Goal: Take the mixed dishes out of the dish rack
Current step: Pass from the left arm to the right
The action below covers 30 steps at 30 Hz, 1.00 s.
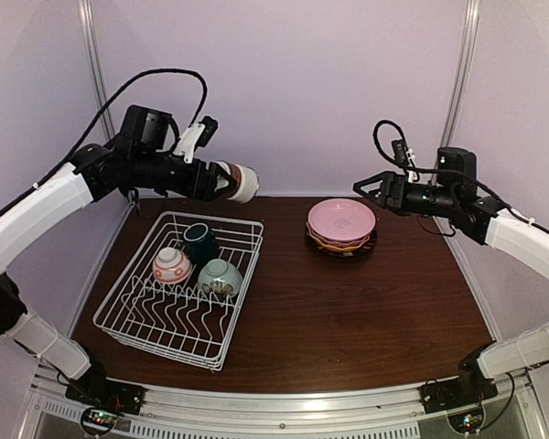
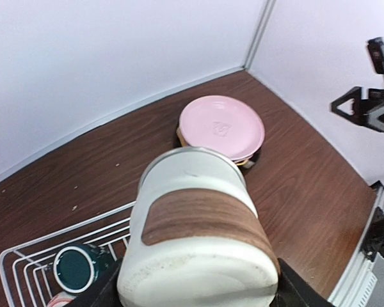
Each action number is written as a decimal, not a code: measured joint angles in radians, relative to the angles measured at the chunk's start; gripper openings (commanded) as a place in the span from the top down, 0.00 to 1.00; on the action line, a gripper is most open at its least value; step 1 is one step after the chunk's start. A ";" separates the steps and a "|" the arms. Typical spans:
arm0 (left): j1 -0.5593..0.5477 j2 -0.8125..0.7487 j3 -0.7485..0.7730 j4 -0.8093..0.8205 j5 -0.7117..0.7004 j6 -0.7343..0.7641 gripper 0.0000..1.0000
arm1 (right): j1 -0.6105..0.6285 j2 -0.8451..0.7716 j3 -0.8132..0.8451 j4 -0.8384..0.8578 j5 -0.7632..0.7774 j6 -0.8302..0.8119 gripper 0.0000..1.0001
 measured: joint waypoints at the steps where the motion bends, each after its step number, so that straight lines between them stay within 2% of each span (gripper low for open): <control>1: 0.000 -0.028 -0.030 0.034 0.036 -0.002 0.56 | 0.029 0.009 0.013 0.014 -0.009 0.008 0.13; 9: -0.018 -0.147 -0.152 0.243 0.242 -0.025 0.56 | 0.229 0.049 0.098 0.147 -0.044 0.079 0.21; 17: -0.079 -0.166 -0.185 0.354 0.337 -0.027 0.57 | 0.353 0.128 0.203 0.233 -0.071 0.121 0.33; 28: -0.111 -0.174 -0.234 0.466 0.401 -0.043 0.57 | 0.425 0.164 0.236 0.289 -0.114 0.132 0.70; 30: -0.111 -0.174 -0.239 0.486 0.405 -0.049 0.57 | 0.431 0.166 0.237 0.297 -0.118 0.132 0.82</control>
